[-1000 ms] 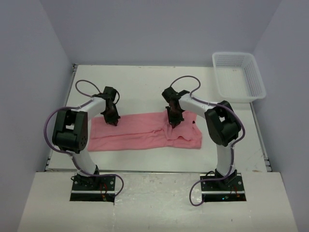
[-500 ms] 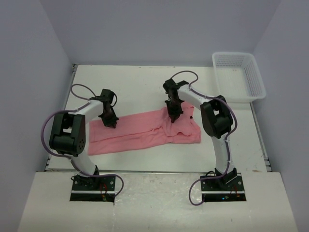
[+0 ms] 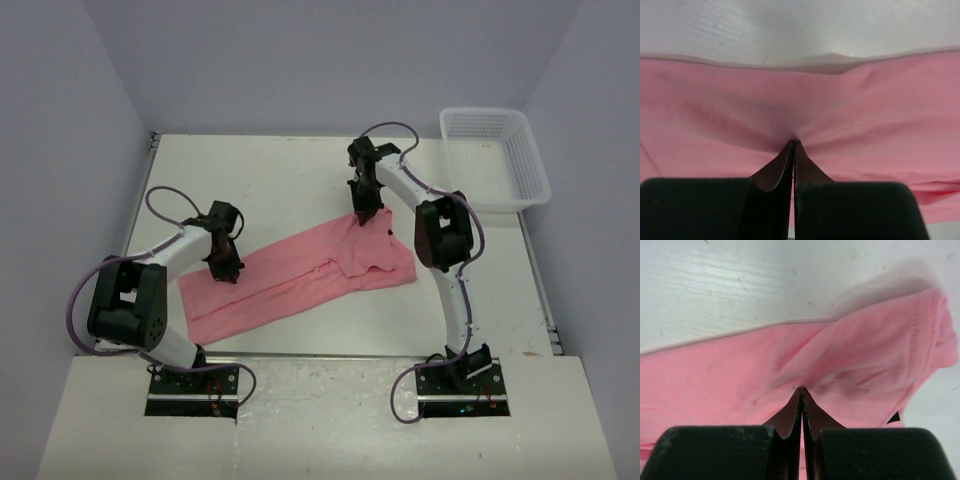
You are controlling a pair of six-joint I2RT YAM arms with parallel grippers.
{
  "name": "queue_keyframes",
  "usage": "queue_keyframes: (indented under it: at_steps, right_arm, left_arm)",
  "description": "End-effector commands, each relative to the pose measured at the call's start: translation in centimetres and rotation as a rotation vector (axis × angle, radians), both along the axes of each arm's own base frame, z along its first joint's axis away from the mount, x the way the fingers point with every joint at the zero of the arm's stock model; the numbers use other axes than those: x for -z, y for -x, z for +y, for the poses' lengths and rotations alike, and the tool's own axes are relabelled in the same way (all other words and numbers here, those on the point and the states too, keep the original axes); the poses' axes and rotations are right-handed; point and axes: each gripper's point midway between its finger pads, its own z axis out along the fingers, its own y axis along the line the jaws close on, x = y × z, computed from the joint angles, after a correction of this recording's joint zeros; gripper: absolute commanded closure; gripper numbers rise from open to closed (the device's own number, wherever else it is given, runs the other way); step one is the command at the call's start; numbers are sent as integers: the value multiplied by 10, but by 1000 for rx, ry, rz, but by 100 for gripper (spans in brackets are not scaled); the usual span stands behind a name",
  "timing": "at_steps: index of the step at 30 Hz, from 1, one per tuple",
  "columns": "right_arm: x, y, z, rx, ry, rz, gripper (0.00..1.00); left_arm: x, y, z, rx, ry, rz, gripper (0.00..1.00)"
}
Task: Fold and stack the t-shirts
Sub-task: Rotate the tshirt 90 degrees
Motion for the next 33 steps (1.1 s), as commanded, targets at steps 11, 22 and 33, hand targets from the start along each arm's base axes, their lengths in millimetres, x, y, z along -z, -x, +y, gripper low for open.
queue_keyframes:
  at_steps: [11, 22, 33]
  right_arm:
    - [-228, -16, -16, 111, -122, -583, 94]
    - [-245, 120, -73, 183, -178, -643, 100]
    - [-202, 188, -81, 145, -235, -548, 100]
  left_arm:
    - [-146, -86, -83, 351, 181, -525, 100]
    - [-121, -84, -238, 853, 804, -402, 100]
    - [-108, -98, -339, 1030, 835, -367, 100]
